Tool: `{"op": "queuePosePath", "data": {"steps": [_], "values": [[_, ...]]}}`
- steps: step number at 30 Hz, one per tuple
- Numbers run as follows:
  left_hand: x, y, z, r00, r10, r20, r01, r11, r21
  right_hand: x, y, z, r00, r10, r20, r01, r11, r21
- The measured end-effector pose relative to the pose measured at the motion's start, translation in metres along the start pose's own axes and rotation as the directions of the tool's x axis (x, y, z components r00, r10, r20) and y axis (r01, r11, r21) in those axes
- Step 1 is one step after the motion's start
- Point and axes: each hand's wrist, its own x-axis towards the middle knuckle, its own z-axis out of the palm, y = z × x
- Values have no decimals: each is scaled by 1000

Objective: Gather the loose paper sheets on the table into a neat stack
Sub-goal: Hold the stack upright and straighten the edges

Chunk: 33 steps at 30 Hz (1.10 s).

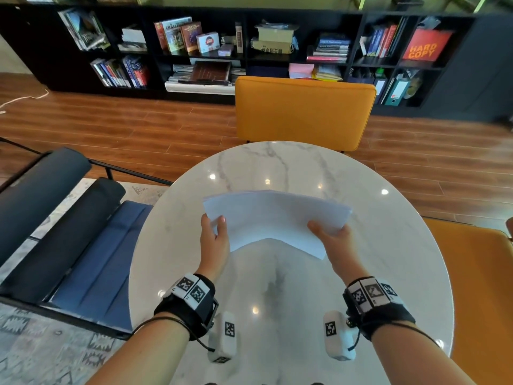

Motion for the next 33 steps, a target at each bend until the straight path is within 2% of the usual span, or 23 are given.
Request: {"op": "queuePosePath", "data": {"steps": [2, 6, 9, 12, 14, 16, 18, 20, 22, 24, 26, 28, 29, 30, 31, 32, 33], "values": [[-2, -2, 0, 999, -27, 19, 27, 1000, 5, 2, 9, 1, 999, 41, -5, -41, 999, -34], [-3, 6, 1, 1000, 21, -22, -21, 1000, 16, 3, 9, 1, 998, 65, 1, -65, 996, -56], [2, 16, 0, 995, 72, -66, -69, 996, 49, 5, -2, -1, 1000, -10, -10, 9, 997, -77], [11, 31, -2, 972, 226, -59, -212, 959, 187, 7, -24, -9, 979, -160, -123, 123, 957, -264], [18, 46, -3, 922, 387, -15, -366, 883, 294, 6, -46, -11, 937, -326, -127, 252, 881, -401], [23, 65, -3, 847, 527, 70, -512, 773, 375, 4, -69, -8, 870, -494, 15, 436, 754, -492], [26, 86, -1, 764, 627, 149, -621, 656, 429, 1, -90, 0, 836, -512, 198, 539, 699, -469], [27, 102, 1, 691, 697, 193, -690, 556, 463, -1, -102, 7, 838, -457, 297, 544, 738, -399], [26, 111, 3, 640, 736, 219, -725, 484, 490, -2, -105, 13, 870, -393, 299, 472, 840, -268], [23, 115, 5, 611, 764, 208, -729, 441, 523, -3, -102, 17, 894, -371, 252, 414, 899, -144], [21, 113, 5, 625, 775, 89, -668, 472, 576, -5, -96, 19, 919, -345, 192, 363, 929, -66], [23, 105, 0, 686, 718, -116, -556, 620, 554, -7, -89, 20, 936, -318, 153, 317, 948, 35], [23, 102, -2, 748, 637, -186, -503, 728, 466, -7, -85, 19, 942, -303, 145, 293, 952, 86], [22, 100, -3, 832, 518, -199, -443, 836, 324, -8, -82, 18, 948, -287, 138, 269, 954, 133], [21, 97, -3, 909, 388, -156, -367, 919, 148, -8, -77, 17, 952, -275, 135, 252, 953, 166], [21, 92, 0, 960, 271, -66, -271, 962, 0, -7, -73, 17, 956, -262, 134, 235, 953, 190], [21, 86, 2, 981, 193, -3, -193, 979, -70, -7, -70, 17, 958, -252, 133, 224, 954, 200]]}}
